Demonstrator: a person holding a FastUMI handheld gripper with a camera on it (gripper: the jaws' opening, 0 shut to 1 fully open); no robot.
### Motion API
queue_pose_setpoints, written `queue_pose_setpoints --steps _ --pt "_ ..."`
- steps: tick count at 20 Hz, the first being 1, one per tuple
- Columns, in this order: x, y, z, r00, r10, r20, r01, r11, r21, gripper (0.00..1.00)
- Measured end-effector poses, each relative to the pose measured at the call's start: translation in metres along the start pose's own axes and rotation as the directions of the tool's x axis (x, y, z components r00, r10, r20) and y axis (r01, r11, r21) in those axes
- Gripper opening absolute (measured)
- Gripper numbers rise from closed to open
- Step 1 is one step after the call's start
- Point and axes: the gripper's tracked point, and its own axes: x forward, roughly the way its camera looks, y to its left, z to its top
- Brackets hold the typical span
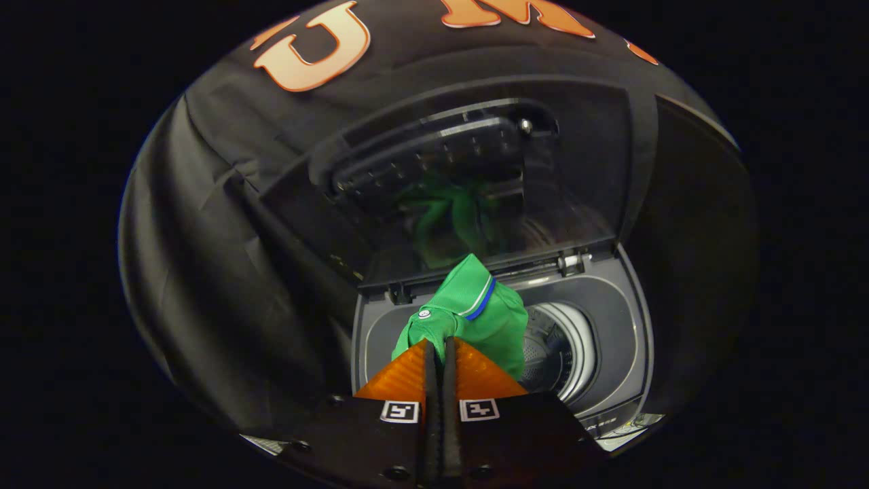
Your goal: Put the clothes into the washing machine and then close the washing machine lid.
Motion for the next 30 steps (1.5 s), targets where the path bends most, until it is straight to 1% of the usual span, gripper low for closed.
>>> queue_pose_setpoints --steps 3,11,13,19,27,29,30 --pt "0.030 -0.016 -0.008 0.998 -0.041 -0.043 0.041 0.999 -0.009 0.09" --pt "0.073 -0.045 -0.030 0.988 -0.138 -0.065 0.131 0.986 -0.099 0.08" --pt "0.081 -0.051 -0.037 0.986 -0.148 -0.074 0.141 0.985 -0.096 0.09" --pt "0.098 -0.068 -0.058 0.973 -0.174 -0.149 0.161 0.982 -0.094 0.08" --pt "0.106 -0.071 -0.069 0.965 -0.183 -0.189 0.162 0.979 -0.120 0.09" --pt "0.110 -0.078 -0.073 0.958 -0.210 -0.194 0.186 0.973 -0.135 0.09" --pt "0.108 -0.076 -0.073 0.959 -0.210 -0.190 0.187 0.973 -0.132 0.10"
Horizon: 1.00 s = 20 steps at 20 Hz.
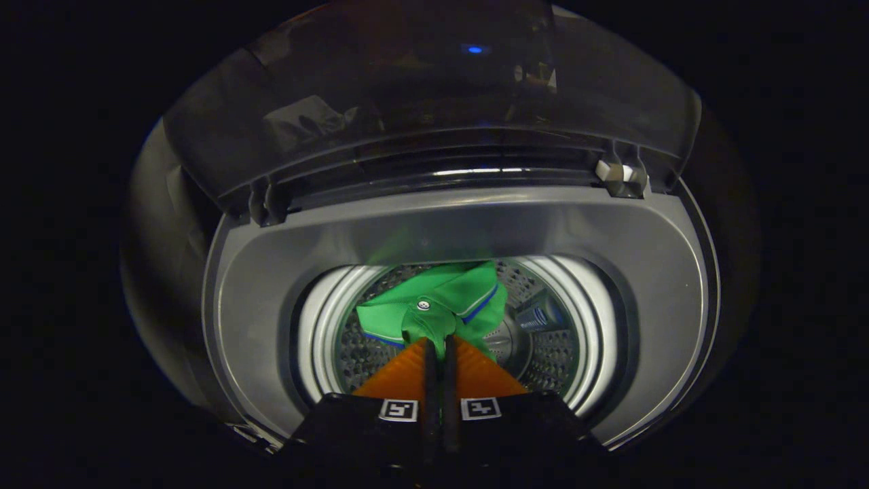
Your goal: Put the clothes into the washing machine and then close the washing machine lid.
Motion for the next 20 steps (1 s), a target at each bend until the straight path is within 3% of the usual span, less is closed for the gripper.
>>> queue_pose_setpoints --steps 2,6,10,16,20 --pt "-0.001 -0.001 0.003 1.000 0.000 0.020 0.000 1.000 0.012 0.21" --pt "-0.007 -0.003 -0.001 1.000 0.009 0.008 -0.009 1.000 0.015 0.84" --pt "-0.020 -0.004 0.003 0.999 0.007 0.042 -0.008 1.000 0.013 1.00" --pt "-0.056 -0.001 0.012 0.996 0.024 0.084 -0.025 1.000 0.012 0.99" --pt "-0.107 -0.004 0.032 0.986 0.020 0.164 -0.019 1.000 -0.010 0.99"
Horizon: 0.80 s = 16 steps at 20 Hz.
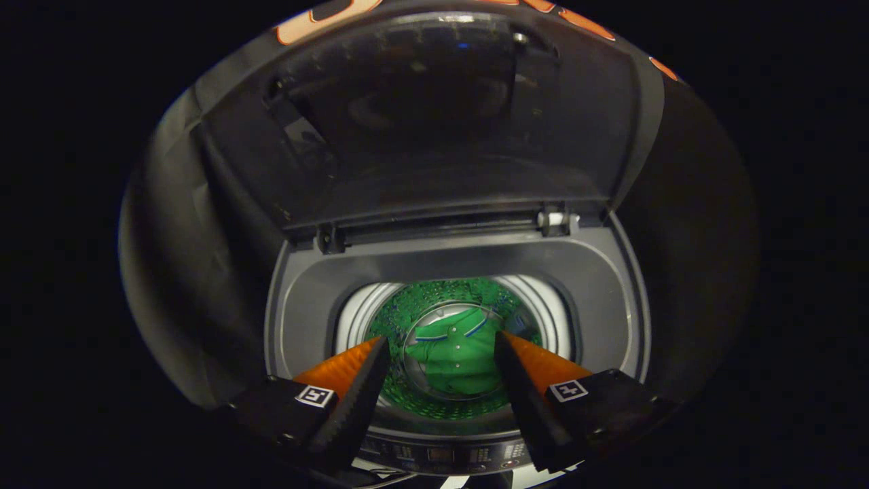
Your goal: Put the clothes into the washing machine and then close the washing machine lid.
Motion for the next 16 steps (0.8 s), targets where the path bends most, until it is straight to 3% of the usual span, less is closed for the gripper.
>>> queue_pose_setpoints --steps 7,16 --pt "-0.073 0.011 0.056 0.989 0.009 0.145 -0.005 1.000 -0.027 0.99" --pt "-0.119 0.016 0.157 0.951 0.011 0.310 0.003 0.999 -0.043 0.99"
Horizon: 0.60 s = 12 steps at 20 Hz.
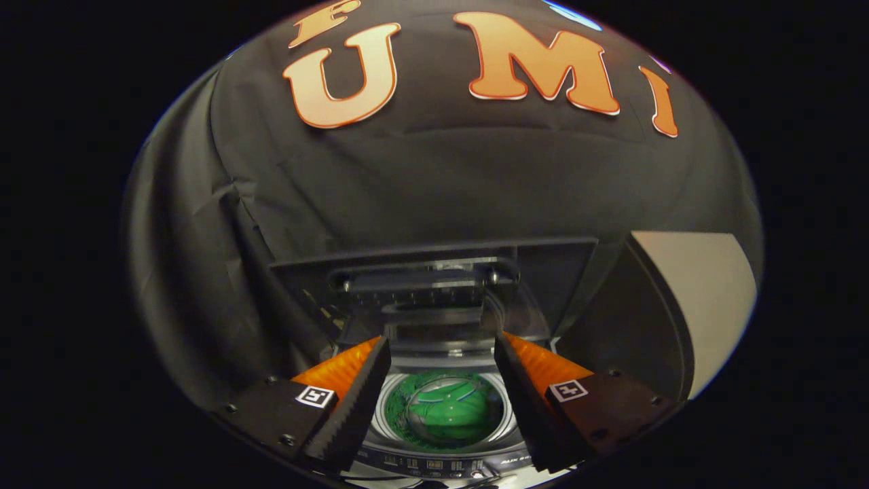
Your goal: Put the clothes into the washing machine and then close the washing machine lid.
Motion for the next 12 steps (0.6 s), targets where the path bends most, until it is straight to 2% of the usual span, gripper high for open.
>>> queue_pose_setpoints --steps 3,12 --pt "0.004 -0.002 0.030 0.998 -0.006 0.058 0.007 1.000 -0.026 0.99" --pt "0.033 -0.010 0.079 0.987 -0.025 0.157 0.034 0.998 -0.056 0.98"
